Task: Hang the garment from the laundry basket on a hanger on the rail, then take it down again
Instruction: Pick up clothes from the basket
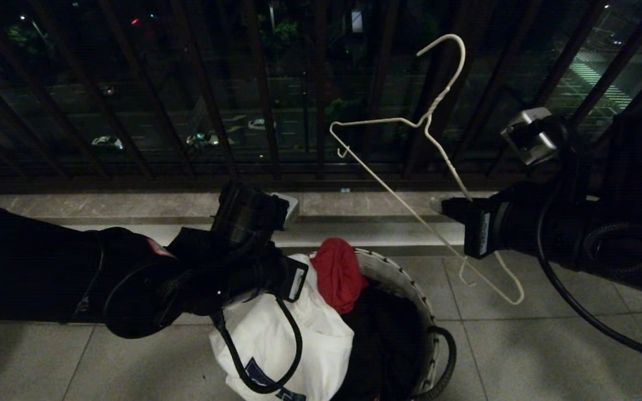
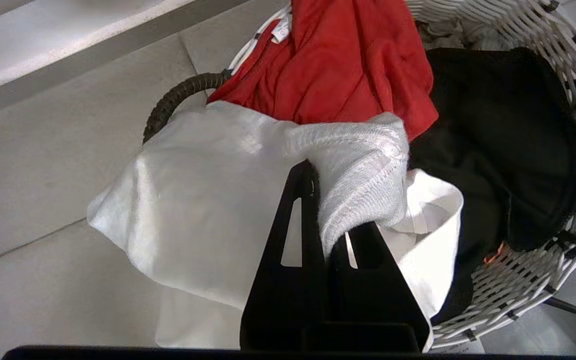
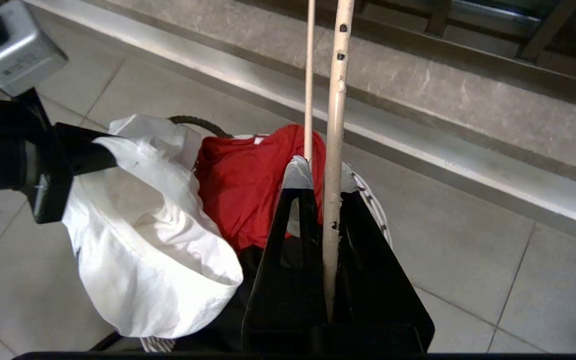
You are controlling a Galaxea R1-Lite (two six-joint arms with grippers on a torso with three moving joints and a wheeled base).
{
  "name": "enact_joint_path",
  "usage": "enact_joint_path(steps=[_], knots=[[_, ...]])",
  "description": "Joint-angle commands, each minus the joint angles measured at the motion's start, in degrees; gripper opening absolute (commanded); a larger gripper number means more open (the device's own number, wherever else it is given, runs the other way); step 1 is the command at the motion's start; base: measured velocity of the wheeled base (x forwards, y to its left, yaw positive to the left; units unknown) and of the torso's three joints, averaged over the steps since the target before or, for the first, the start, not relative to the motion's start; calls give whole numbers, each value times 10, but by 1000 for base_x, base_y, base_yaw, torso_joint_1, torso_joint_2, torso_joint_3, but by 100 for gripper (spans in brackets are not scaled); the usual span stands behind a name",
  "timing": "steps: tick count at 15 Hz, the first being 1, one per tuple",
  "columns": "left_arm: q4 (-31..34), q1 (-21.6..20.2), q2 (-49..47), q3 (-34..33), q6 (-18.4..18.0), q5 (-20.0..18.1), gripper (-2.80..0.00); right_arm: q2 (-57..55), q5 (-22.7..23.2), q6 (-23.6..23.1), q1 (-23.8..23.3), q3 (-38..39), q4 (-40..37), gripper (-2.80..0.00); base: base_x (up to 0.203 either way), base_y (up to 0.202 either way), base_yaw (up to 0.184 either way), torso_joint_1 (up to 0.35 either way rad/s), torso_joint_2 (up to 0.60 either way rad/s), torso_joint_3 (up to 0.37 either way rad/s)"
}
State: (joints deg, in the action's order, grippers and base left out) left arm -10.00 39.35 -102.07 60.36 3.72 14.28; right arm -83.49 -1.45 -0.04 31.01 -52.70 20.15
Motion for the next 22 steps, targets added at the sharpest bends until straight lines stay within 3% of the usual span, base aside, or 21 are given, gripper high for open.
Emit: enact_joint_path(steps=[1, 8, 22], knots=[[0, 1, 5, -3, 1, 1, -280, -7, -3, 0, -3, 0, 2, -280, 0, 0, 0, 0, 0, 0], [-2, 4, -6, -1, 2, 1, -280, -5, -7, -1, -10, -3, 5, -280, 0, 0, 0, 1, 0, 19], [-17, 3, -9, -2, 0, 5, -280, -13, -7, -1, -10, 0, 5, -280, 0, 0, 0, 1, 2, 199]])
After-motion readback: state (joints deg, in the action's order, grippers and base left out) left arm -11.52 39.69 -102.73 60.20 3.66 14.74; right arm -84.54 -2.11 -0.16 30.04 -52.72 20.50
